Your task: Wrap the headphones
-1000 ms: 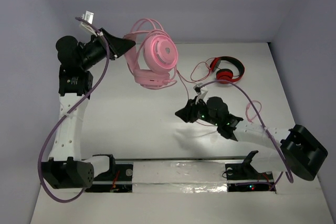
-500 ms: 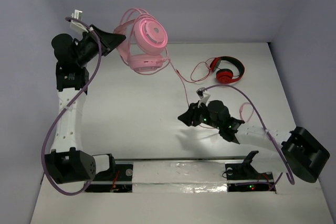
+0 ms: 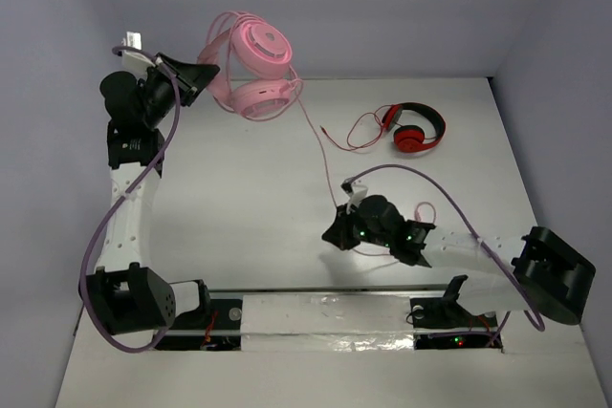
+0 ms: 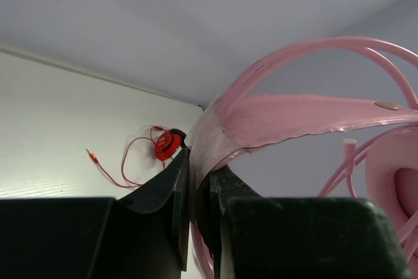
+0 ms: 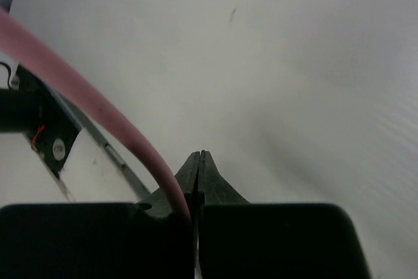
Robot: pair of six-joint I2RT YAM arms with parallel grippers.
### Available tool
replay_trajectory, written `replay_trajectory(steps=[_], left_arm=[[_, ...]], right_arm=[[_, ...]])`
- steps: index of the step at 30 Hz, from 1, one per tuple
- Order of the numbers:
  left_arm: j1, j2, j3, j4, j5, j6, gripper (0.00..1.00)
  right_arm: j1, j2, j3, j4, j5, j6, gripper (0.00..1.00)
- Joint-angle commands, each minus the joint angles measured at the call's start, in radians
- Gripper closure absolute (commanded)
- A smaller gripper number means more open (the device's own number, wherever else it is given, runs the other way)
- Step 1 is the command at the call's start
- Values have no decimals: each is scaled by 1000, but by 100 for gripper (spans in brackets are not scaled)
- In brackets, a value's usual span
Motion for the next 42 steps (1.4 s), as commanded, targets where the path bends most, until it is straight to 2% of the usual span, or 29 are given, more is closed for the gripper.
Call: replay_trajectory(steps=[1,9,13,18,19,22,28,32,35,42], left_arm=[[7,-66,-48,102,-119,-92,100],[10,-124,-205,56,-299,-34,100],[-65,-170,-318,19,-470,31,100],[-245,-177,-344,-63,-709,181,100],[-270,-173,-352,-80,-769,198,100],[-344,-149,-367,-109,-811,255,100],[-505,-94,-395,-164,-823,362,100],[-575,-89,-397,-221,-808,434,100],[-621,-80,-346,-329,-836,488,100],[-651,-69,-277,-478,-770,606,100]], right_arm=[[122,29,134,-145,90,5,100],[380,222,481,-458,242,-35,100],[434,297,645,-540,256,-84,100],[472,340,861,-690,263,-156,100],[472,335,884,-708,265,-182,100],[472,308,961,-768,276,-231,100],[451,283,1069,-871,354,-316,100],[374,211,1044,-891,359,-337,100],[304,165,1011,-897,337,-346,100],[190,75,961,-926,337,-372,100]])
